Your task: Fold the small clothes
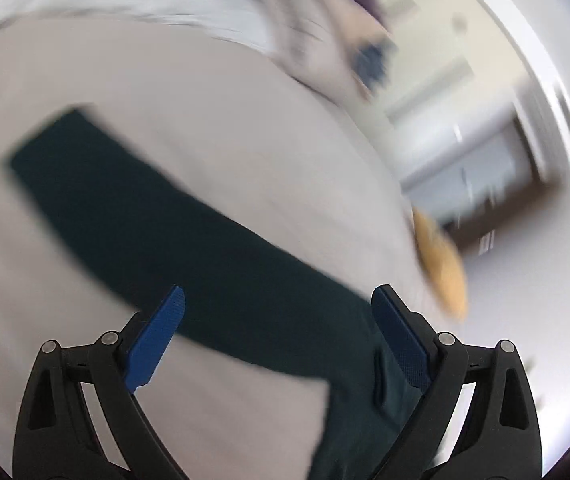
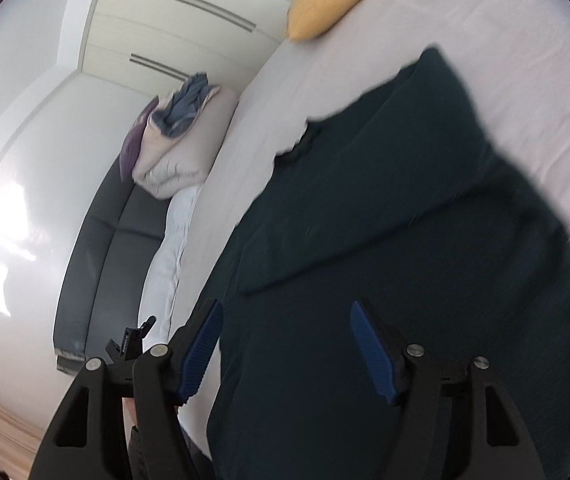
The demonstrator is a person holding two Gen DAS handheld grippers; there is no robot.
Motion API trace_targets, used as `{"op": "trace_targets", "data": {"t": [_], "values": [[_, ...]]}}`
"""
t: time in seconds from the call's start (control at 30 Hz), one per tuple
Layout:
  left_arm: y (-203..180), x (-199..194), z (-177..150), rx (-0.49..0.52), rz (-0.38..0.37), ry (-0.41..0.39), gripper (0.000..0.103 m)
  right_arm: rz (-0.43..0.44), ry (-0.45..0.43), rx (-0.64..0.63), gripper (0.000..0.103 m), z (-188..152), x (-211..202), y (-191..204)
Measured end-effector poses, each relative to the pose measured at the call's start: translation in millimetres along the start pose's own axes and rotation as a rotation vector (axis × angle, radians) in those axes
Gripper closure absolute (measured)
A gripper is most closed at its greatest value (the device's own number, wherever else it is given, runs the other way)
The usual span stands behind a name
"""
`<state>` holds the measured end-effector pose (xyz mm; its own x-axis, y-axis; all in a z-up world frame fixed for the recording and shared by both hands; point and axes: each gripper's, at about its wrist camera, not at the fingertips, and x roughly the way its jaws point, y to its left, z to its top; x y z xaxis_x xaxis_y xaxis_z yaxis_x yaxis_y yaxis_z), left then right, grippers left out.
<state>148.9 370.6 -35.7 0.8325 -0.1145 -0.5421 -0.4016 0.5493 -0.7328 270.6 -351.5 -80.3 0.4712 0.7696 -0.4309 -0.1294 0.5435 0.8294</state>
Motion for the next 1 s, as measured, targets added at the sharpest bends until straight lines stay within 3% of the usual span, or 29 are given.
{"op": "trace_targets", "data": {"t": [0.13,0.27,0.47,0.63,0.73,0.87,1.0], "values": [[83.7,-29.8,29.1,-0.27,-0.004,-0.066,0.013,0.001,0.049,0.023,0.033,-17.6,22.3,7.1],[126.3,-32.6,33.8,-0.412,-0.028,-0.06,0.026,-0.01,0.093,0.031,0.034,-33.7,43.1,16.5],[139.2,-20.9,40.0,-0.45,-0.038,-0.041,0.027,-0.016,0.133,0.005,0.035,-42.5,71.7,36.1],[153.6,-2.0,52.4,-0.536,-0.082,-0.071,0.027,-0.018,0.15,-0.006,0.035,-48.9,83.1,42.5],[156.8,11.6,59.8,-0.559,-0.073,-0.06,0.04,-0.017,0.157,0.0,0.035,-51.2,87.2,42.0],[157.4,27.8,60.1,-0.557,-0.067,-0.027,0.071,-0.02,0.16,0.008,0.036,-48.7,98.3,41.0],[153.7,38.8,57.9,-0.531,-0.046,-0.029,0.078,-0.014,0.169,-0.012,0.036,-47.8,107.4,46.0]]}}
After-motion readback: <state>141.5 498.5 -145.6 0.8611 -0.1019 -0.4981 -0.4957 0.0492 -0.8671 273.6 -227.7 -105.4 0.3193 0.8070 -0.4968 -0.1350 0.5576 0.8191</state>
